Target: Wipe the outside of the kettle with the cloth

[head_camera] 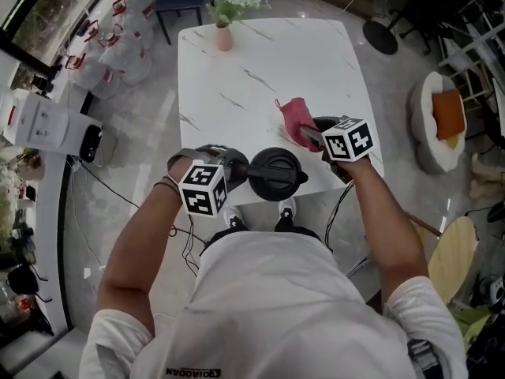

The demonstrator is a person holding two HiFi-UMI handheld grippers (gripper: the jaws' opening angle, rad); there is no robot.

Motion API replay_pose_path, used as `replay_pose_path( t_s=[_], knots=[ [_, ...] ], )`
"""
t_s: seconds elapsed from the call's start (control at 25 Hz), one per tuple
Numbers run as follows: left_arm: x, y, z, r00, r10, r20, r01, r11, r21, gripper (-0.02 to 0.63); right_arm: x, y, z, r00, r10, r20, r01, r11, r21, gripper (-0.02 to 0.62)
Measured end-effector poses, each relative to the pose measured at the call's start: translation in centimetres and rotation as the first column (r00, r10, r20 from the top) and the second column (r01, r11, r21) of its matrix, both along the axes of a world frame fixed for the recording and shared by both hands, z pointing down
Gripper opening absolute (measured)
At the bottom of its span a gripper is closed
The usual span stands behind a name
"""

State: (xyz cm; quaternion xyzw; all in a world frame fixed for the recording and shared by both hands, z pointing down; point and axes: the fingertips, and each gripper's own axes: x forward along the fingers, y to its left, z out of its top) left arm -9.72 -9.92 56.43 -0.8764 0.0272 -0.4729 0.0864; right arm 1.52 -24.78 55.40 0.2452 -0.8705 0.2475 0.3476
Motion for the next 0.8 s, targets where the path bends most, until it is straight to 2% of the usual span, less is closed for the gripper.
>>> replay_pose_path(
  t_s=[0.16, 0.36, 0.68, 0.8],
  knots=[
    [0.0, -0.4, 0.1, 1.000, -0.019, -0.008, 0.018, 0.996, -0.089, 0.107, 2.9, 2.7, -0.6, 0.986, 0.150, 0.074, -0.148, 0.989, -0.031, 0.101],
    [0.0, -0.4, 0.0, 1.000, -0.003, -0.016, 0.001, 0.996, -0.095, 0.107, 4.1, 5.1, -1.8, 0.933, 0.319, 0.166, -0.312, 0.948, -0.066, 0.101],
    [-0.1, -0.5, -0.3, 0.998, -0.013, -0.060, 0.009, 0.997, -0.072, 0.112, 4.6, 8.7, -2.5, 0.898, 0.399, 0.188, -0.395, 0.917, -0.058, 0.102],
    [0.0, -0.7, -0.4, 0.995, -0.035, -0.097, 0.029, 0.998, -0.061, 0.143, 4.9, 10.0, -2.2, 0.876, 0.440, 0.200, -0.438, 0.897, -0.057, 0.101]
  ],
)
